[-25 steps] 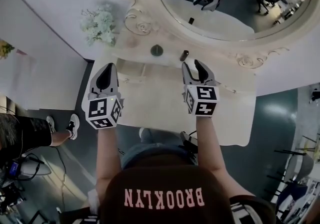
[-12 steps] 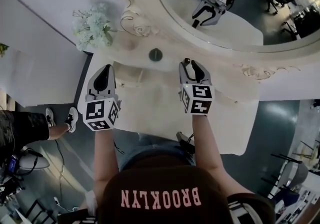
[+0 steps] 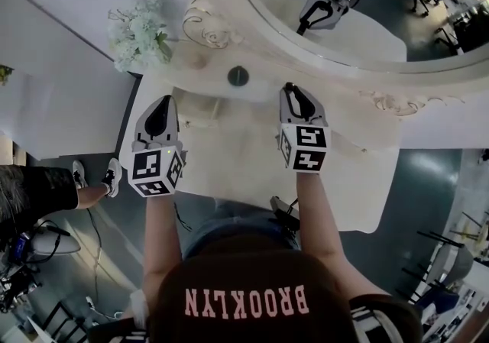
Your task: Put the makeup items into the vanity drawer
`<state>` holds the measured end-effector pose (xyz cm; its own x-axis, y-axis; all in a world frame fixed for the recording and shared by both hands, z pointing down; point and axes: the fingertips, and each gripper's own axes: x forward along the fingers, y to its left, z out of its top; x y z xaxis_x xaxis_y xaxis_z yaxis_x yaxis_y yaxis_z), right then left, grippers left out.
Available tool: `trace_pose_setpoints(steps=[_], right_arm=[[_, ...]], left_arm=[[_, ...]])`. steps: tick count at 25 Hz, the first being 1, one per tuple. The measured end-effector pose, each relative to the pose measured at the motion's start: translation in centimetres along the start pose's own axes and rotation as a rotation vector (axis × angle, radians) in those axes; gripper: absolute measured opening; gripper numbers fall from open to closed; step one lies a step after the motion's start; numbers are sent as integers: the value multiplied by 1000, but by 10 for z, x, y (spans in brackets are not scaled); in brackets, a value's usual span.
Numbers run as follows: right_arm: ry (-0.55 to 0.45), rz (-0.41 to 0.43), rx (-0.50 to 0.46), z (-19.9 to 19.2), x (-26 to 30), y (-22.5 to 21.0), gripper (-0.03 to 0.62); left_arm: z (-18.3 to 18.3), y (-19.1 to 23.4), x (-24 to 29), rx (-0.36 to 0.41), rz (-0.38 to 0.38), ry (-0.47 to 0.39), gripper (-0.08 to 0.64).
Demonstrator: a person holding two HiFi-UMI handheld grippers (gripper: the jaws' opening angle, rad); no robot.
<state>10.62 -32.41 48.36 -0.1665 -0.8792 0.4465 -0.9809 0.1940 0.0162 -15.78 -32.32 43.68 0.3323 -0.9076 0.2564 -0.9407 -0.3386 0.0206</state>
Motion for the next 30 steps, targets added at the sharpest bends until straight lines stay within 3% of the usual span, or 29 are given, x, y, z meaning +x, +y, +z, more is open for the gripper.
trace_pose_setpoints(steps=[17,30], right_arm=[[-86,12,-10,26,-43,25,78],[-100,44,-17,36,-43,90,78]], left_arm=[[18,14,-50,-13,29,-83,6],[26,65,-75,-20,37,-104,6]])
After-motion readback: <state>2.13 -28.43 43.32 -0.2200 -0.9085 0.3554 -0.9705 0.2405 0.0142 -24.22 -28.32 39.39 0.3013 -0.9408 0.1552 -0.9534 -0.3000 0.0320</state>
